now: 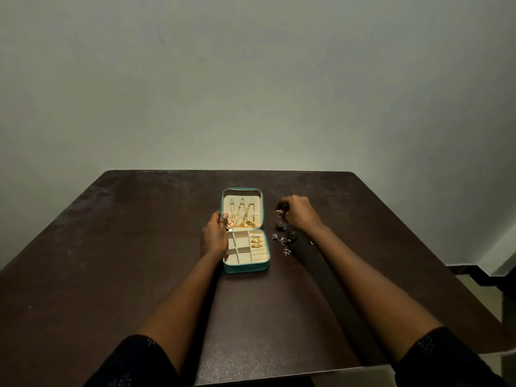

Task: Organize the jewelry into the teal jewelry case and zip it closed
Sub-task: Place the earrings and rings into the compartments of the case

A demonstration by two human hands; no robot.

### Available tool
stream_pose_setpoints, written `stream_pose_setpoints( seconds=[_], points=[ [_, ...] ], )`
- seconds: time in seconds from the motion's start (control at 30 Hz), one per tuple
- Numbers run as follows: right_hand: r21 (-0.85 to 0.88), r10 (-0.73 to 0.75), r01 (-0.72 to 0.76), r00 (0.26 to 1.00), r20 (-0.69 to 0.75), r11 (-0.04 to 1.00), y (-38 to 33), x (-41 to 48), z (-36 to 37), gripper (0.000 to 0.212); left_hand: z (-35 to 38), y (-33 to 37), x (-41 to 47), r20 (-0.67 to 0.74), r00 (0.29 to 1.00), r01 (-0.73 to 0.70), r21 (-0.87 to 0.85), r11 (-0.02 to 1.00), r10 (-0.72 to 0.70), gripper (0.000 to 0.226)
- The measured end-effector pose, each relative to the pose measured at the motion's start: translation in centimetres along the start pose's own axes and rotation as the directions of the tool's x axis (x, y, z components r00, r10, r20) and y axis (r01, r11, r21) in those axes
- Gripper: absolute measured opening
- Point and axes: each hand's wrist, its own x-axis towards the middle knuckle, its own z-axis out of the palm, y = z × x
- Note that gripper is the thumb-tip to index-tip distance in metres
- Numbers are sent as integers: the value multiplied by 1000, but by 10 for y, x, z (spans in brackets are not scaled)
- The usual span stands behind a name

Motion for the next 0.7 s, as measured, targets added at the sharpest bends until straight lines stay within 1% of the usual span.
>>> stream_pose_setpoints(
  seconds=[0.1, 0.2, 0.27, 0.37, 0.53, 0.7],
  points=[
    [9, -92, 91, 991, 95, 996, -15, -15, -7, 28, 0, -2, 0, -4, 1000, -6, -7, 1000, 6, 37],
    [20, -178, 178, 961, 212, 984, -29, -29, -7, 31, 0, -3, 1, -1, 1000, 1, -26, 1000, -1, 35],
    [1, -220, 227, 943, 250, 974, -35, -35, -3, 30, 0, -2, 1, 0, 1000, 5, -28, 1000, -5, 35],
    [-39, -239, 261, 927, 288, 965, -38, -39, 6, 30, 0, -3, 1, -5, 1000, 6, -4, 1000, -6, 36],
    [-52, -279, 304, 920, 274, 951, -34, -45, 19, 25, 0, -3, 0, -12, 1000, -1, -7, 1000, 1, 36],
    [-77, -285, 312, 925, 251, 947, -37, -49, 20, 30, -1, -1, -1, -13, 1000, 4, -9, 1000, -4, 37]
  ],
)
